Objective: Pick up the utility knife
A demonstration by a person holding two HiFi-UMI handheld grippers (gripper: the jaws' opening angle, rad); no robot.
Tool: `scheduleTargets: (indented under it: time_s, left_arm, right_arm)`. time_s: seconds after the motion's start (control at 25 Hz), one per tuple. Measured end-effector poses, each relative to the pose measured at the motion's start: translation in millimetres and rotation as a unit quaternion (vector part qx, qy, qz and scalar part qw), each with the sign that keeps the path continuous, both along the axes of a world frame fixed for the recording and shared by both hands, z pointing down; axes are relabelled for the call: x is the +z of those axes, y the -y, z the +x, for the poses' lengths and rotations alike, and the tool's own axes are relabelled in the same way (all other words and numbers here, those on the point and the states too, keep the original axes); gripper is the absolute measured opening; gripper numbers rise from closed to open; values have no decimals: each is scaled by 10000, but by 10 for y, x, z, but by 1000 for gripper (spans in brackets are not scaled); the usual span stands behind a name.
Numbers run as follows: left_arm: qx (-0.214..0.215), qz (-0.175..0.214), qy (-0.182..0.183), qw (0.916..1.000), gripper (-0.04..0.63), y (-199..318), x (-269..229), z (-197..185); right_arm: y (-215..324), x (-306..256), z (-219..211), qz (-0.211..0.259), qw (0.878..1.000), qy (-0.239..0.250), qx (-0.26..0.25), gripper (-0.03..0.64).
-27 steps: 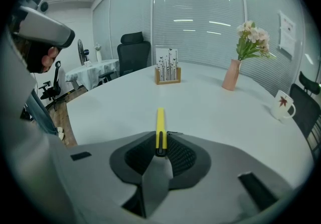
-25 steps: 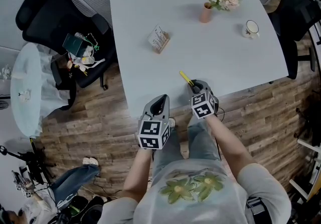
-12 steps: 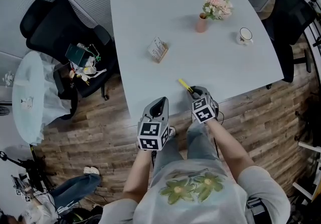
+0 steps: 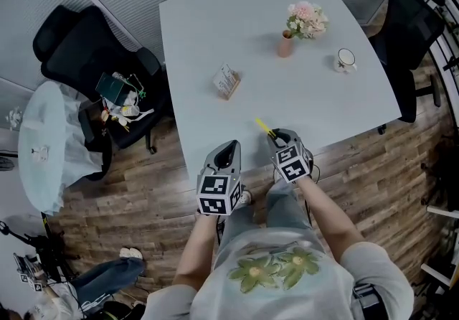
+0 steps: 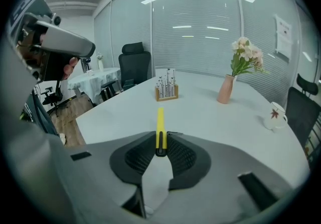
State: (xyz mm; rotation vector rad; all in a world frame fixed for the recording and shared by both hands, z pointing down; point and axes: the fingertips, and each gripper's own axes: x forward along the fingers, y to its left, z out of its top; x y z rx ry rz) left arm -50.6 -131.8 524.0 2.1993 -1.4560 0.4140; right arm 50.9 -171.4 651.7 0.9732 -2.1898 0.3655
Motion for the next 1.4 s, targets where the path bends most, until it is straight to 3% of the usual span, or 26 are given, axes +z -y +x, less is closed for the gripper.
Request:
scheduleTargets:
  time_s: [0.96,1.4]
  left_arm:
    - [169,243,-89,9995,2,142,-229,62]
    - [369,414,-62,9984,2,162,-351,224]
  right_arm:
    - [33,-931,10,597,9962,598,223,71]
    - [-17,-1574,16,1250,9863,1038,275,71]
